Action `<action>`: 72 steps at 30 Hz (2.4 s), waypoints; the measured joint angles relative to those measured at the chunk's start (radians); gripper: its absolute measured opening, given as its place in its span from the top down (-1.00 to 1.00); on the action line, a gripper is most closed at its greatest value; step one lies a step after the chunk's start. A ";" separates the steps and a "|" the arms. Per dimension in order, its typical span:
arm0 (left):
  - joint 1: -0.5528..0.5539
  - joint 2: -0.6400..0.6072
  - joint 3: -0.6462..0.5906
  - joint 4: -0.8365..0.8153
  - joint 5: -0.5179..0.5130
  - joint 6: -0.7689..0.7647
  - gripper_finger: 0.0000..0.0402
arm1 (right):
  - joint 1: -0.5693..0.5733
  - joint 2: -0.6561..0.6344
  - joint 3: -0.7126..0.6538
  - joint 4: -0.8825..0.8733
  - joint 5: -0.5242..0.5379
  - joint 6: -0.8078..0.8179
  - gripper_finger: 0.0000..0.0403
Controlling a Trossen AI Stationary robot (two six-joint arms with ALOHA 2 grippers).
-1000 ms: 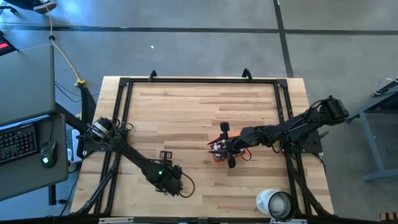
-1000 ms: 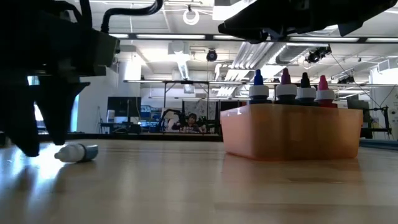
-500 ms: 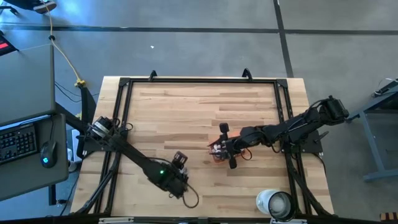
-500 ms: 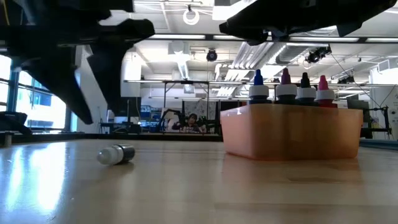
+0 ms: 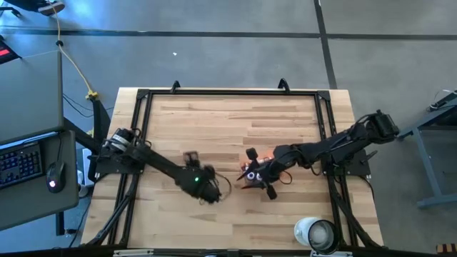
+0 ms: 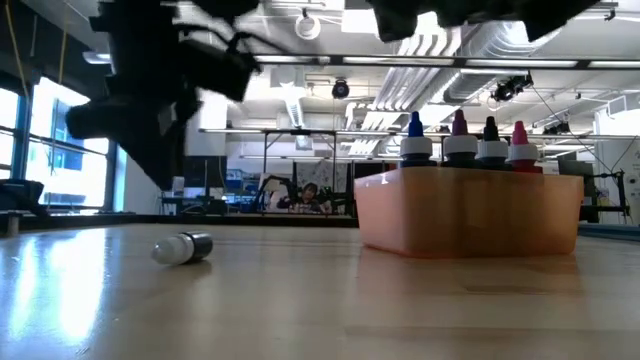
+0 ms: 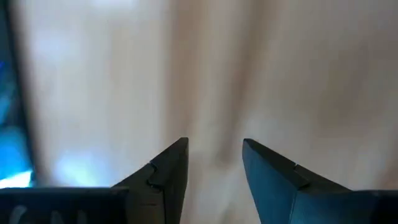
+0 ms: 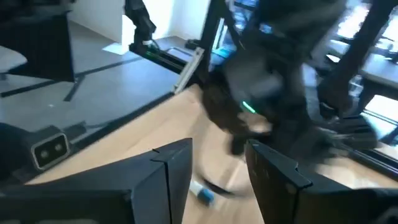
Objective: Pick & Place food coloring
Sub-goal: Put the small blue food coloring bottle into the orange bin
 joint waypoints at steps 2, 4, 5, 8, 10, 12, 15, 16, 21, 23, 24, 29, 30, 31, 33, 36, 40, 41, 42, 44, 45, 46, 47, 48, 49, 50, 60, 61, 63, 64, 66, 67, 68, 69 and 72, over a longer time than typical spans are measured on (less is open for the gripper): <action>0.026 0.000 0.000 -0.153 0.001 -0.130 0.26 | 0.002 0.027 0.045 -0.025 -0.025 -0.001 0.29; 0.045 0.000 0.000 -0.295 0.004 -0.207 0.26 | 0.007 0.077 0.101 -0.061 -0.037 -0.011 0.29; 0.052 0.000 0.000 -0.355 0.000 -0.233 0.26 | 0.011 0.109 0.132 -0.083 -0.038 -0.024 0.29; 0.071 -0.014 -0.023 -0.374 -0.039 -0.270 0.26 | 0.019 0.227 0.244 -0.185 -0.036 -0.067 0.29; 0.086 -0.056 -0.056 -0.350 -0.040 -0.265 0.26 | 0.023 0.311 0.328 -0.267 -0.037 -0.103 0.29; 0.102 -0.094 -0.089 -0.352 -0.036 -0.283 0.26 | 0.028 0.387 0.403 -0.333 -0.038 -0.149 0.29; 0.114 -0.177 -0.161 -0.362 -0.017 -0.346 0.26 | 0.033 0.491 0.506 -0.388 -0.039 -0.180 0.29; 0.117 -0.214 -0.187 -0.348 -0.008 -0.365 0.26 | 0.034 0.520 0.537 -0.411 -0.039 -0.187 0.29; 0.113 -0.393 -0.341 -0.141 0.078 -0.421 0.26 | 0.035 0.652 0.706 -0.541 -0.036 -0.241 0.29; 0.103 -0.449 -0.394 -0.089 0.089 -0.445 0.26 | 0.031 0.701 0.770 -0.609 -0.034 -0.265 0.29; 0.100 -0.469 -0.419 -0.032 0.087 -0.450 0.26 | 0.030 0.722 0.798 -0.646 -0.026 -0.269 0.29; 0.101 -0.518 -0.514 0.091 0.087 -0.471 0.26 | 0.015 0.833 0.915 -0.750 0.008 -0.288 0.29; 0.101 -0.522 -0.531 0.103 0.084 -0.473 0.26 | 0.011 0.854 0.933 -0.758 0.020 -0.293 0.29; 0.100 -0.524 -0.543 0.087 0.082 -0.474 0.26 | 0.008 0.864 0.944 -0.769 0.021 -0.293 0.29; 0.100 -0.518 -0.560 0.131 0.085 -0.476 0.26 | 0.000 0.879 0.961 -0.781 0.030 -0.296 0.29; 0.100 -0.519 -0.587 0.167 0.086 -0.472 0.26 | -0.012 0.884 0.952 -0.786 0.015 -0.318 0.29; 0.100 -0.518 -0.613 0.227 0.082 -0.471 0.26 | -0.025 0.885 0.950 -0.791 0.017 -0.328 0.29; 0.100 -0.517 -0.616 0.234 0.082 -0.471 0.26 | -0.028 0.886 0.951 -0.794 0.015 -0.316 0.29; 0.100 -0.517 -0.616 0.242 0.082 -0.471 0.26 | -0.030 0.886 0.953 -0.797 0.014 -0.299 0.29; 0.100 -0.517 -0.616 0.243 0.082 -0.471 0.26 | -0.032 0.887 0.956 -0.803 0.014 -0.255 0.29; 0.100 -0.517 -0.616 0.244 0.082 -0.471 0.26 | -0.032 0.887 0.957 -0.805 0.014 -0.236 0.29; 0.100 -0.517 -0.616 0.248 0.082 -0.471 0.26 | -0.033 0.887 0.957 -0.810 0.017 -0.220 0.29; 0.100 -0.517 -0.616 0.252 0.082 -0.471 0.26 | -0.032 0.887 0.957 -0.818 0.019 -0.206 0.30; 0.100 -0.517 -0.616 0.253 0.082 -0.471 0.26 | -0.033 0.887 0.957 -0.823 0.019 -0.199 0.31; 0.100 -0.517 -0.616 0.258 0.082 -0.471 0.26 | -0.032 0.887 0.957 -0.829 0.021 -0.191 0.32; 0.100 -0.517 -0.616 0.266 0.082 -0.471 0.26 | -0.032 0.887 0.957 -0.836 0.025 -0.180 0.34; 0.100 -0.517 -0.616 0.360 0.076 -0.471 0.26 | -0.032 0.880 0.956 -0.864 0.029 -0.117 0.66; 0.100 -0.517 -0.616 0.374 0.075 -0.471 0.26 | -0.032 0.876 0.955 -0.872 0.034 -0.097 0.66; 0.100 -0.517 -0.616 0.407 0.075 -0.470 0.26 | -0.034 0.851 0.952 -0.902 0.044 -0.081 0.66; 0.100 -0.517 -0.616 0.424 0.075 -0.470 0.26 | -0.034 0.834 0.951 -0.926 0.053 -0.084 0.66; 0.100 -0.517 -0.616 0.449 0.075 -0.470 0.26 | -0.035 0.787 0.944 -0.985 0.082 -0.092 0.65; 0.100 -0.517 -0.616 0.458 0.076 -0.470 0.26 | -0.036 0.758 0.945 -0.991 0.100 -0.101 0.64; 0.100 -0.517 -0.616 0.467 0.076 -0.470 0.26 | -0.036 0.726 0.948 -1.008 0.140 -0.113 0.62; 0.100 -0.517 -0.616 0.473 0.075 -0.470 0.26 | -0.036 0.685 0.950 -1.031 0.183 -0.131 0.61; 0.100 -0.517 -0.616 0.489 0.068 -0.470 0.26 | -0.038 0.578 0.952 -1.100 0.346 -0.179 0.61</action>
